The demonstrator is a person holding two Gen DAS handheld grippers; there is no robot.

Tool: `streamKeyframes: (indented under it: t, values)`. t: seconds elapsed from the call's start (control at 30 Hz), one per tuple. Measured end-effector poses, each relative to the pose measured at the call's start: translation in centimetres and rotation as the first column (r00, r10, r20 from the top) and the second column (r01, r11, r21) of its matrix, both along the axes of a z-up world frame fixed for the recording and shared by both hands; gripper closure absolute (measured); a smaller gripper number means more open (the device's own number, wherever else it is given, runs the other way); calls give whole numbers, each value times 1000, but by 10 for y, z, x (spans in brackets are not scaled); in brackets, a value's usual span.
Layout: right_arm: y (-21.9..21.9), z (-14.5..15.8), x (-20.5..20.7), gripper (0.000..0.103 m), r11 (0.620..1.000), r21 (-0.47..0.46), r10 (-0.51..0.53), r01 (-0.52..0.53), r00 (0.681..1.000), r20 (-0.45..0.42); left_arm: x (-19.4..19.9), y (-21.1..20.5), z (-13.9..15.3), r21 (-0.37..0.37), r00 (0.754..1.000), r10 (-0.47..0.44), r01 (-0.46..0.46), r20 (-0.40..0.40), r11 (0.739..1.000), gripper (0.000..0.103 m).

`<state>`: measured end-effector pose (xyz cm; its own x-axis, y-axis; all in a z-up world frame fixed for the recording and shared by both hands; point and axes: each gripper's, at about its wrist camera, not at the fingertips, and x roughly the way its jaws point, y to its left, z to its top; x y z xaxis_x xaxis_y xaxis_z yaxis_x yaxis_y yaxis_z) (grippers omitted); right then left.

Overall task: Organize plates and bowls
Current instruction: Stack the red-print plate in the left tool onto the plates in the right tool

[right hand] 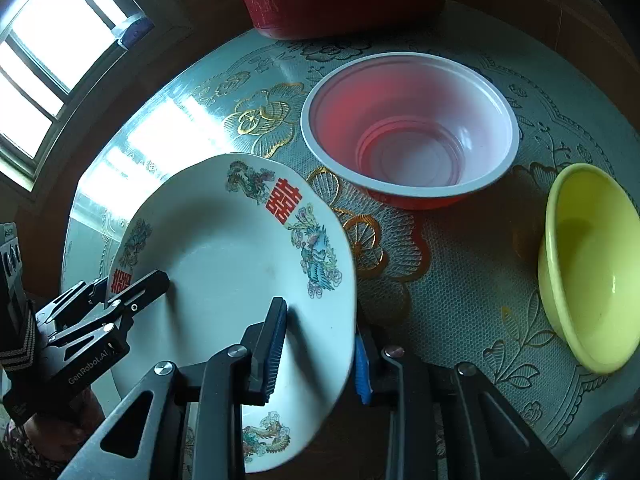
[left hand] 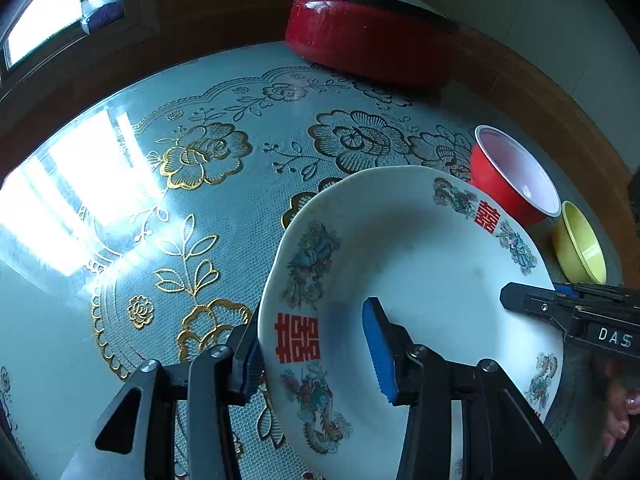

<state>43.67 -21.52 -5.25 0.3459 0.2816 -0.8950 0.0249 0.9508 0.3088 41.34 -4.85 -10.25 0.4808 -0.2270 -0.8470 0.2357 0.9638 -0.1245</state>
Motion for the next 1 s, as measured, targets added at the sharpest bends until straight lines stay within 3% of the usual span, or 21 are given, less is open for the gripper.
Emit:
streamKeyframes:
  t: [0.17, 0.37, 0.53, 0.7, 0.8, 0.93, 1.0]
  values:
    - [2, 2, -7, 74, 1000, 1, -7, 7, 1000, 4, -12, 2, 4, 25, 1000, 1, -2, 19, 1000, 63]
    - [3, 8, -19, 76, 1000, 3, 17, -17, 1000, 6, -22, 12, 3, -13, 999, 40, -40, 3, 999, 63]
    - [-5, 5, -28, 77, 999, 45, -14, 15, 1000, -16, -30, 8, 5, -6, 1000, 16, -15, 14, 1000, 63]
    - [-16, 0, -35, 79, 994, 104, -34, 37, 999, -26, -22, 13, 0, -100, 1000, -17, 15, -24, 995, 56]
    - [-21, -3, -38, 81, 988, 151, -36, 38, 999, -19, -21, 15, 0, -136, 999, -33, 33, -1, 990, 51]
    - [-24, -5, -43, 81, 986, 159, -43, 43, 999, -4, -25, 2, 0, -7, 997, -62, 62, 36, 998, 52]
    - [-25, -3, -45, 81, 987, 154, -48, 48, 999, -4, -24, 8, 1, -42, 999, -37, 38, 21, 998, 62]
